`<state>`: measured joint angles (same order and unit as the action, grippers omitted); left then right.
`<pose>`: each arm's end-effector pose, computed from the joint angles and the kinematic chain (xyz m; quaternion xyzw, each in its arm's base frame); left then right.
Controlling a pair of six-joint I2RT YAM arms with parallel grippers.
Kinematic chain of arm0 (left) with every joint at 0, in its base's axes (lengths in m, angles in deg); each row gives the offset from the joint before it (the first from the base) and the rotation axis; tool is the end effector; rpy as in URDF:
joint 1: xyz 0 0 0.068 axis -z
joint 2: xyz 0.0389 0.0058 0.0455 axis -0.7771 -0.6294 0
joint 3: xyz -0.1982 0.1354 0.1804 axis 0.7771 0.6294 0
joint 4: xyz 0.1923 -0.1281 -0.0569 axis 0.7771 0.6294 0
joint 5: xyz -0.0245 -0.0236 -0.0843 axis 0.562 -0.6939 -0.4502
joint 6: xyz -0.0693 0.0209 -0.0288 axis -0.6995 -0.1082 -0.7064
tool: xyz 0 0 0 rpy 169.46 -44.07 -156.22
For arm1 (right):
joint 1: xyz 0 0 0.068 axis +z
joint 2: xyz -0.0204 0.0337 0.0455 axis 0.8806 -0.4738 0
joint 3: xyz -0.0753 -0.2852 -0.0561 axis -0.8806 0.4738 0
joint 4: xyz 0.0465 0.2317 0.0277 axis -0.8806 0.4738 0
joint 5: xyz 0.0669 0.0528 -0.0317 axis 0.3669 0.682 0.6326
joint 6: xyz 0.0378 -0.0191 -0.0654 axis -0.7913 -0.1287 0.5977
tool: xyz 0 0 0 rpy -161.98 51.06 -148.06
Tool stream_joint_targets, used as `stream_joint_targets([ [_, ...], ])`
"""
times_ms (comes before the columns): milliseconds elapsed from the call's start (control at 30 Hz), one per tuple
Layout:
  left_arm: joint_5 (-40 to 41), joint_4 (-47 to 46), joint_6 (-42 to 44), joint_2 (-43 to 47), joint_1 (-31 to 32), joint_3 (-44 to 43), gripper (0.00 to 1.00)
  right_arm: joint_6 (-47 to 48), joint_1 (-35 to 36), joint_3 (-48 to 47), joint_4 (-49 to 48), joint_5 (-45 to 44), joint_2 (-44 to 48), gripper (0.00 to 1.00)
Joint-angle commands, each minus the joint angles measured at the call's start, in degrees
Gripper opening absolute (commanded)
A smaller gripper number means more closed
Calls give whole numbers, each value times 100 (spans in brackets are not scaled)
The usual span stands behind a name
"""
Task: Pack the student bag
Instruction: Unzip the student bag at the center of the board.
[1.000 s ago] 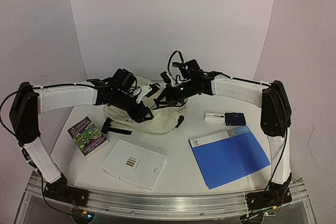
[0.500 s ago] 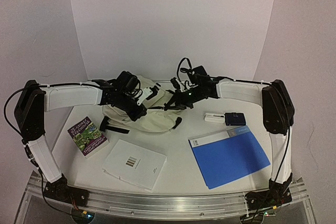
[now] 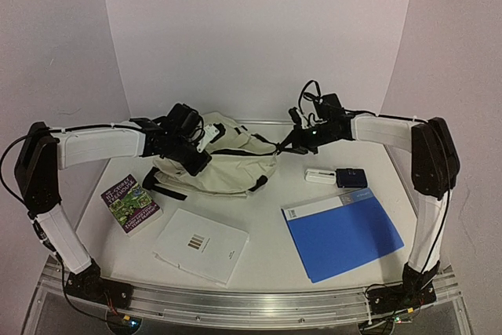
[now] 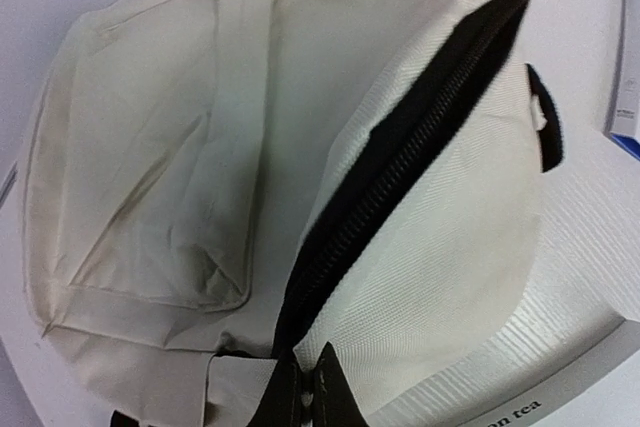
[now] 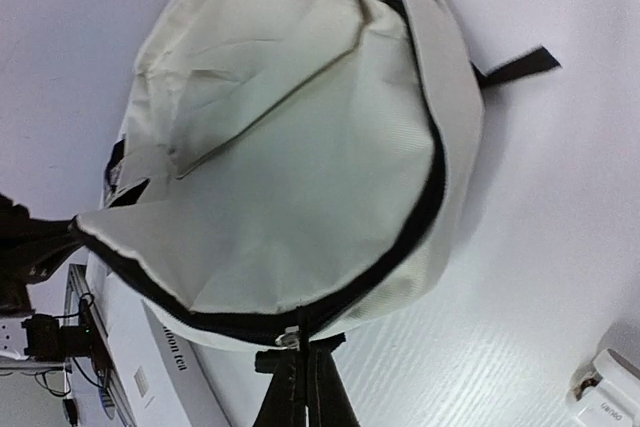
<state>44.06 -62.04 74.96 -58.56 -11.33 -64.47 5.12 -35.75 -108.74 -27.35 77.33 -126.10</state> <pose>0.2907 -0.2315 0.2645 0.4027 0.8437 -0.0283 0.3539 0.3989 0.2397 0.2546 -0.1890 0.8497 0.4226 0.2523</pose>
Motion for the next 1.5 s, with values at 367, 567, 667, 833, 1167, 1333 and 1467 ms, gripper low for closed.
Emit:
stream_joint_targets([
  [367, 902, -460, 361, 891, -118, 338, 5, 179, 927, 373, -382, 133, 757, 0],
  [567, -105, 141, -66, 1067, -117, 409, 54, 135, 1381, 280, -386, 269, 397, 0],
  [667, -748, 114, -1, 1289, -86, 442, 69, 61, 1501, 154, -386, 318, 228, 0],
  [833, -1244, 169, 221, 1079, 39, 330, 73, -72, 1541, -25, -402, 398, 44, 0],
  [1167, -1756, 751, 737, 479, 129, -166, 71, -161, 1534, -275, -395, 356, -16, 0],
  [1333, -1373, 929, 865, 235, 129, -218, 61, -248, 1534, -394, -395, 441, -76, 0],
  [1467, -930, 928, 802, 122, 127, -151, 26, -268, 1417, -355, -393, 463, 15, 0],
])
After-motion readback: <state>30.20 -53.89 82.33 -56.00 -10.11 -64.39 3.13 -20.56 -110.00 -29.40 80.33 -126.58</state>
